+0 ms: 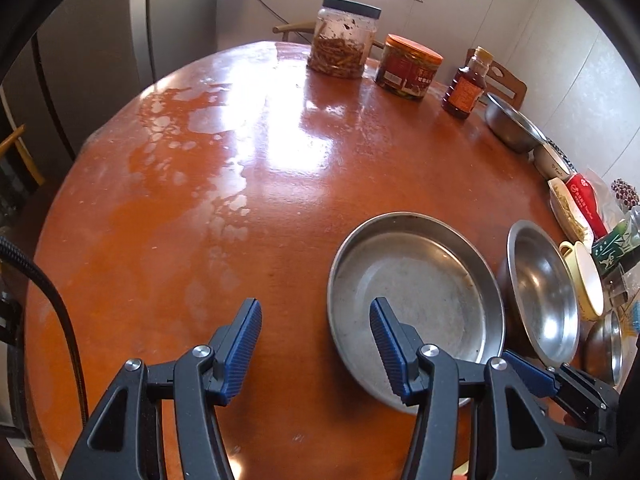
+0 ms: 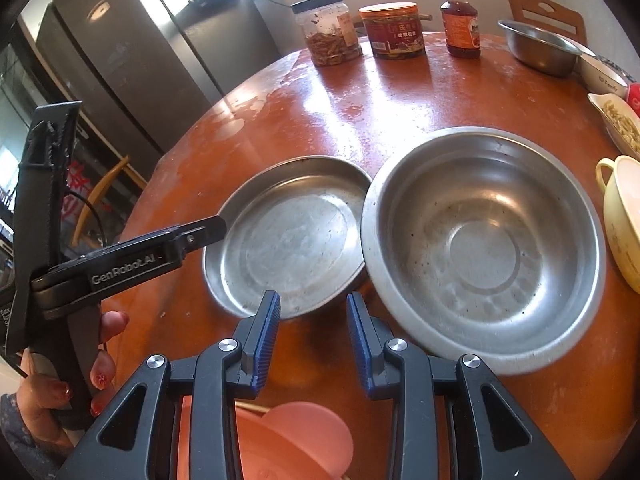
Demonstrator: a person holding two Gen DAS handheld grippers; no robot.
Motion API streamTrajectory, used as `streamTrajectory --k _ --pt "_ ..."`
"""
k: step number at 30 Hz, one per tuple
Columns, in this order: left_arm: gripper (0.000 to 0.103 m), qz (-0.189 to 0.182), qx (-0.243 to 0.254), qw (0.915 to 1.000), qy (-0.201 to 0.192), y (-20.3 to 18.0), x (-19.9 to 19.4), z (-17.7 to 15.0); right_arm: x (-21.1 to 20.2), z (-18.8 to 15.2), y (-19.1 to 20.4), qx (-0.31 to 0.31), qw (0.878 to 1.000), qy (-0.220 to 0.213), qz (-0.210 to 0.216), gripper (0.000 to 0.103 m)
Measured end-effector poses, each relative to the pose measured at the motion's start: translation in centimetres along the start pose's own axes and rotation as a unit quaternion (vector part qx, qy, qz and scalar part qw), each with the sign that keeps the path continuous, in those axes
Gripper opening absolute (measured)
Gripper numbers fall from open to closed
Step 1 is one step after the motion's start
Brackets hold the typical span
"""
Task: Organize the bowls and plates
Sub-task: 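Open the left gripper and move it to the shallow steel tray, then grasp the steel tray rim with the left gripper and lift it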
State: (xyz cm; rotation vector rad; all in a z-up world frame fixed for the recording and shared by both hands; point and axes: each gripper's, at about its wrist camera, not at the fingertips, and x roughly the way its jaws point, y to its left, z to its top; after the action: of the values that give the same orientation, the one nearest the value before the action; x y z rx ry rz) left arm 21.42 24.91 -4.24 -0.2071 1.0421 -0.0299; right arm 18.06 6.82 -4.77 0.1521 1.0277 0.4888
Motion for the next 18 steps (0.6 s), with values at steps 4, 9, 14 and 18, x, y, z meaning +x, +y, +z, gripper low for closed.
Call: streamTrajectory --k 4,9,14,18 --pt "0.051 -0.022 -0.001 0.9996 0.015 -0.1 1.0 0.1 0.2 0.1 0.2 -0.009 1.0 -0.003 0.001 0.034" --pt "0.031 -0.024 0.013 0.9995 0.014 -0.7 1.2 0.0 0.2 0.1 0.5 -0.02 1.0 -0.009 -0.003 0.032" --pt "0.029 -0.014 0.02 0.9997 -0.003 -0.9 0.1 -0.5 -0.5 0.1 0.9 -0.035 0.999 -0.024 -0.005 0.031" --pt "0.029 0.001 0.025 0.9993 -0.027 -1.1 -2.0 -1.2 -1.4 0.0 1.5 -0.049 0.998 -0.037 -0.001 0.031"
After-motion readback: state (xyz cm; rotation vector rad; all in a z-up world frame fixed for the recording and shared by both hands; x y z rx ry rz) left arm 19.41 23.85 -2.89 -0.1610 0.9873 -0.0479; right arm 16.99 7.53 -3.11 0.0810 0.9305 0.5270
